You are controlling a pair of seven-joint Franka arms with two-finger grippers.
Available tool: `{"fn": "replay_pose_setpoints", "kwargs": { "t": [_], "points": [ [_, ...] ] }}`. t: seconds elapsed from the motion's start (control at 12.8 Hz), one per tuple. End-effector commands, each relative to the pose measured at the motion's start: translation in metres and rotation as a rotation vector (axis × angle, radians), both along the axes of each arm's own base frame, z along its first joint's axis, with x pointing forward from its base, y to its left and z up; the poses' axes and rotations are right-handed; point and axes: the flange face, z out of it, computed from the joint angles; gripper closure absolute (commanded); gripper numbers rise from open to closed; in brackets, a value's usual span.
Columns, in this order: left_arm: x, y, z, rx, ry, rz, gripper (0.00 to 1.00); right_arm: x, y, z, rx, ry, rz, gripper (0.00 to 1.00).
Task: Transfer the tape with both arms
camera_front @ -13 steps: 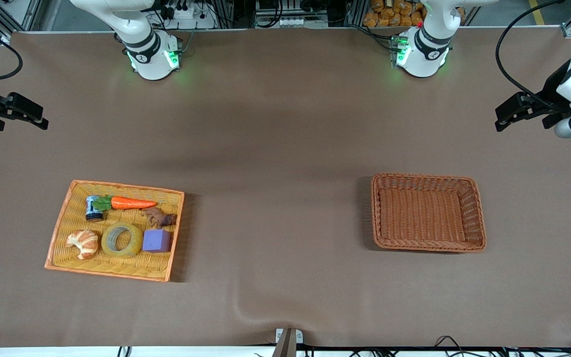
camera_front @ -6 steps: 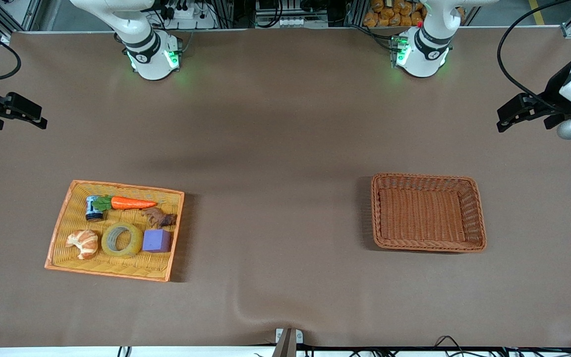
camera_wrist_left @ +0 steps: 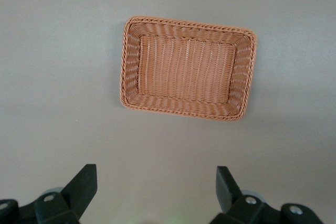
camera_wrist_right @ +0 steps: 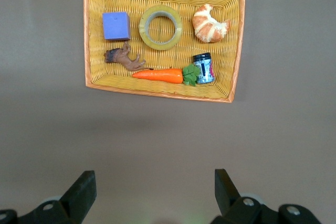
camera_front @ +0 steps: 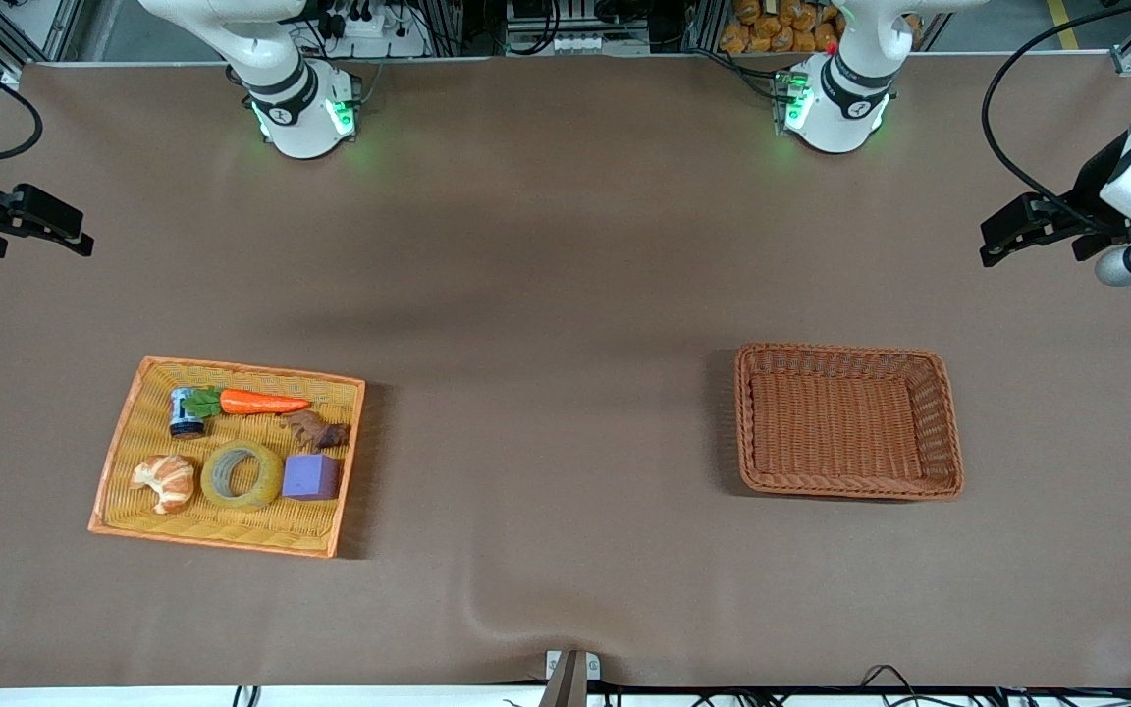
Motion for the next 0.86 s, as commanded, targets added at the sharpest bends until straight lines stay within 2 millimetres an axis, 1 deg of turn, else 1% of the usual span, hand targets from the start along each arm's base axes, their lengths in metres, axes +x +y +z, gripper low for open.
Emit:
{"fn": "replay_pose_setpoints", "kwargs": {
  "t": [0.0,0.16,0.24,0.39,0.63,0.71,0.78],
  "points": [
    [-0.002,0.001,0.007,-0.003,-0.002,-0.003,0.0,0.006,-0.001,-0.009,-0.022,0.018,-0.017,0.0],
    [-0.003,0.001,0.007,-0.003,-0.001,-0.001,0.0,0.008,-0.001,-0.012,-0.022,0.022,-0.017,0.0],
    [-0.002,0.006,0.008,-0.003,-0.004,0.009,0.0,0.01,-0.002,-0.016,-0.022,0.029,-0.018,0.0],
    [0.001,0.009,0.007,-0.006,-0.014,0.014,0.0,0.019,-0.004,-0.034,-0.022,0.056,-0.021,0.0],
    [0.001,0.012,0.006,-0.003,-0.013,0.02,0.0,0.028,-0.002,-0.047,-0.021,0.059,-0.019,0.0],
    [0.001,0.025,0.008,-0.003,-0.018,0.04,0.0,0.03,-0.002,-0.049,-0.021,0.062,-0.019,0.0],
    [0.002,0.032,0.008,-0.003,-0.019,0.041,0.0,0.033,-0.003,-0.055,-0.021,0.065,-0.019,0.0]
  ]
}}
